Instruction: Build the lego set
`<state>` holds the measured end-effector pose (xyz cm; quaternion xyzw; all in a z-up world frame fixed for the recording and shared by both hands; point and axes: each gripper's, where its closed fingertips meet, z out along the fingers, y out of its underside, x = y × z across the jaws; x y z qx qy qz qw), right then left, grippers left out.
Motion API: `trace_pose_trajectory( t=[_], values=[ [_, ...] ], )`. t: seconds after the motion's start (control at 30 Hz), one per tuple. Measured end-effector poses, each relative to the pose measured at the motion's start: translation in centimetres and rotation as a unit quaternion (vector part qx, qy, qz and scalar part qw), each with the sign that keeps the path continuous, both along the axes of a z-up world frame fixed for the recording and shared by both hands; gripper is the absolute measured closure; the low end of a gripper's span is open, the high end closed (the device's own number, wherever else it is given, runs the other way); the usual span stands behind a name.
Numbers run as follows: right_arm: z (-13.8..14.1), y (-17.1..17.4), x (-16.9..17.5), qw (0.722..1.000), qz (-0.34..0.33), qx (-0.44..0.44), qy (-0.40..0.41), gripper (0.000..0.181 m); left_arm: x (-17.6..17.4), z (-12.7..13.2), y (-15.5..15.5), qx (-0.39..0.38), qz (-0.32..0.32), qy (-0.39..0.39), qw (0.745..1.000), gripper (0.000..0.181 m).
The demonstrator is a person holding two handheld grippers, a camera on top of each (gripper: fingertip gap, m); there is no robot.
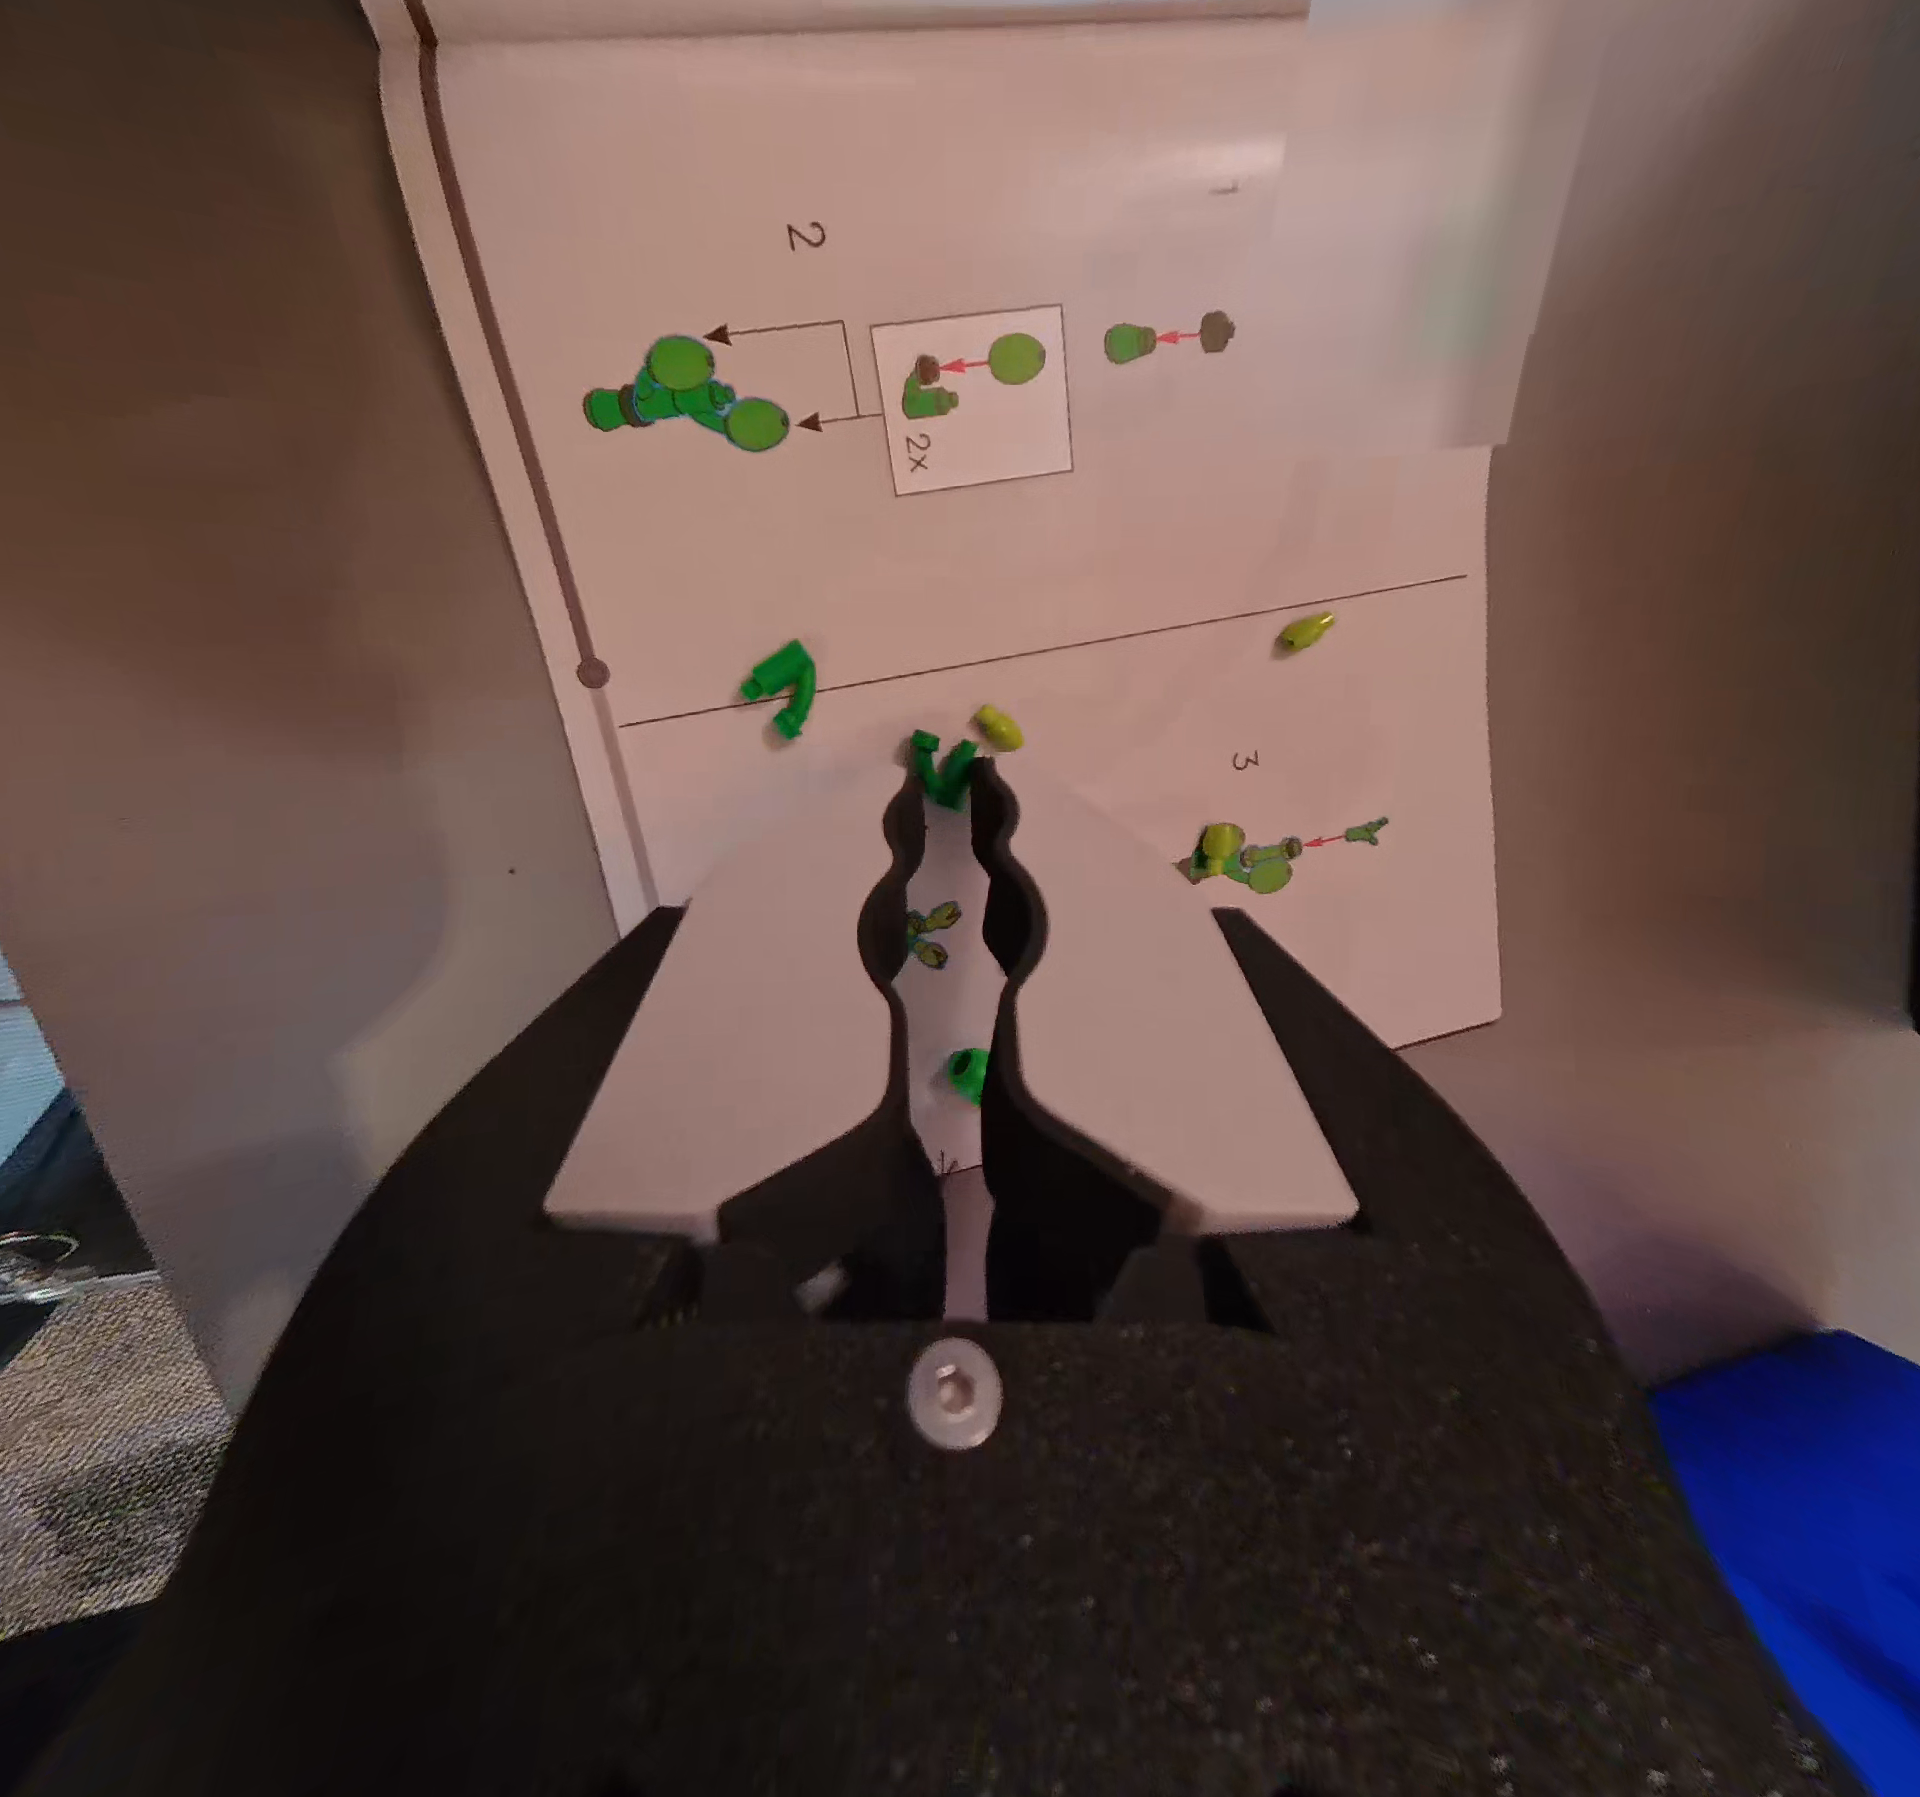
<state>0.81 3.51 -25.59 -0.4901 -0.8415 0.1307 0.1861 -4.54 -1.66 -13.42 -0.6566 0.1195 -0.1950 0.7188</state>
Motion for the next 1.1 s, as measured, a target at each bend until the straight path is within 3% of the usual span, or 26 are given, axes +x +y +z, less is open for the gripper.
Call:
trace_pose_trajectory(
  t=[0.2,0.33,0.43,0.63,0.73,0.97,1.03,1.1],
  values=[
    [0.1,0.0,-0.2,1.000,0.016,-0.004,0.012,0.176,-0.1,0.0,0.0,0.000,-0.001,-0.003,1.000,0.175],
    [1.2,-1.1,-0.4,0.992,0.007,-0.117,0.045,0.180,0.0,0.0,0.0,-0.001,-0.001,-0.003,1.000,0.175],
    [0.6,0.0,-0.1,0.996,-0.003,-0.082,0.037,0.180,-0.1,0.0,0.1,-0.001,0.000,-0.002,1.000,0.175],
    [1.0,-0.8,-0.5,0.989,-0.018,-0.135,0.064,0.181,-0.1,-0.1,0.1,-0.002,0.001,0.000,1.000,0.175],
    [3.9,-1.6,-1.2,0.953,-0.038,-0.256,0.155,0.181,0.0,-0.1,0.1,-0.003,-0.001,-0.001,1.000,0.175],
    [12.2,-4.4,-2.5,0.797,0.007,-0.500,0.339,0.181,0.3,0.8,-0.3,0.003,-0.047,-0.069,0.996,0.175],
    [12.2,-4.4,-2.9,0.792,0.006,-0.504,0.343,0.181,0.1,1.0,-0.4,0.004,-0.057,-0.096,0.994,0.175],
    [9.8,-3.3,-3.3,0.839,-0.032,-0.444,0.312,0.181,-0.6,0.8,-0.2,-0.004,-0.043,-0.102,0.994,0.175]
  ],
)
